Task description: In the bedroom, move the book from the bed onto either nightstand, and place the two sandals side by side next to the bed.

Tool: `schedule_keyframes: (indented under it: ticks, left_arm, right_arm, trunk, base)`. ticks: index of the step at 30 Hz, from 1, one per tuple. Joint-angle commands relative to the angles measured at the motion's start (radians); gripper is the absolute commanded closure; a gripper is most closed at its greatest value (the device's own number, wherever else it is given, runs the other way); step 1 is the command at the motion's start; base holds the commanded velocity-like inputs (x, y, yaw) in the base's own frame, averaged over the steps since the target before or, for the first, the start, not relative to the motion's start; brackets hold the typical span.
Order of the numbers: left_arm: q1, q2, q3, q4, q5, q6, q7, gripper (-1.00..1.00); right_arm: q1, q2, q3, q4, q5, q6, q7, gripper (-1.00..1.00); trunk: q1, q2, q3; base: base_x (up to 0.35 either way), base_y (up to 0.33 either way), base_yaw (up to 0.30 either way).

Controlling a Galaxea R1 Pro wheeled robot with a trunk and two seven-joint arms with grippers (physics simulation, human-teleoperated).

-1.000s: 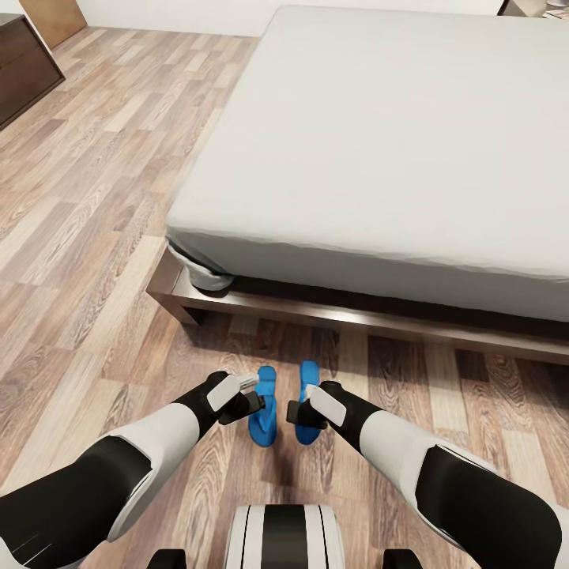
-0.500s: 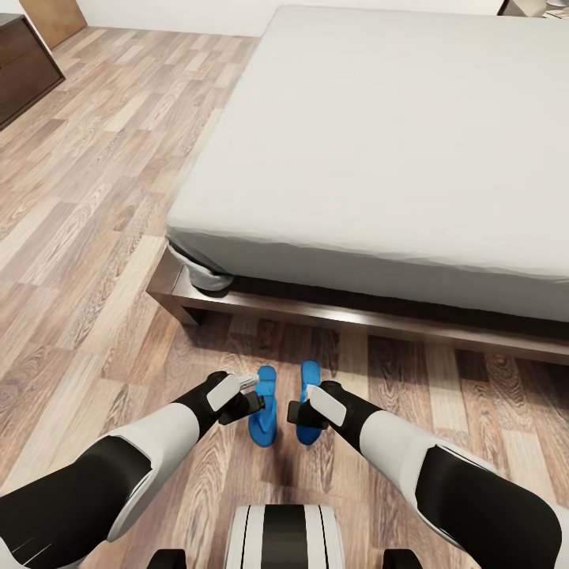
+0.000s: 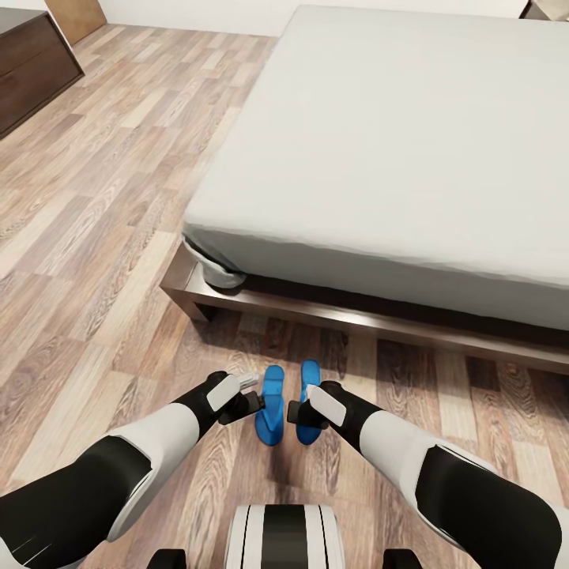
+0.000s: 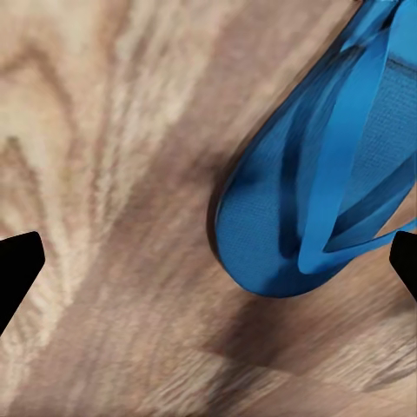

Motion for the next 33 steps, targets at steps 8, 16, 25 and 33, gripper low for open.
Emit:
schedule_keyframes:
  ticks: [8, 16, 25, 33]
  left_arm:
    - [0.0, 0.001, -0.007, -0.002, 0.01, 0.003, 0.008, -1.0]
    - [0.0, 0.0, -0.007, -0.002, 0.01, 0.003, 0.008, -1.0]
    - [0.0, 0.002, -0.007, -0.002, 0.01, 0.003, 0.008, -1.0]
    - [0.0, 0.002, -0.007, -0.002, 0.01, 0.003, 0.008, -1.0]
  right_arm:
    - [-0.001, 0.0, 0.004, -0.001, -0.01, 0.001, -0.005, 1.0]
    - [-0.001, 0.0, 0.004, 0.0, -0.011, 0.001, -0.006, 1.0]
    - [-0.001, 0.0, 0.004, 0.0, -0.011, 0.001, -0.006, 1.0]
    - [-0.001, 0.0, 0.004, 0.001, -0.011, 0.0, -0.005, 1.0]
  trunk:
    - [0.0, 0.0, -0.001]
    - [0.0, 0.0, -0.001]
    - [0.0, 0.0, -0.001]
    - [0.003, -0.002, -0.028]
  base:
    - [0.0, 0.0, 0.008]
    - [0.0, 0.0, 0.0]
    - [0.0, 0.0, 0.0]
    - [0.0, 0.0, 0.0]
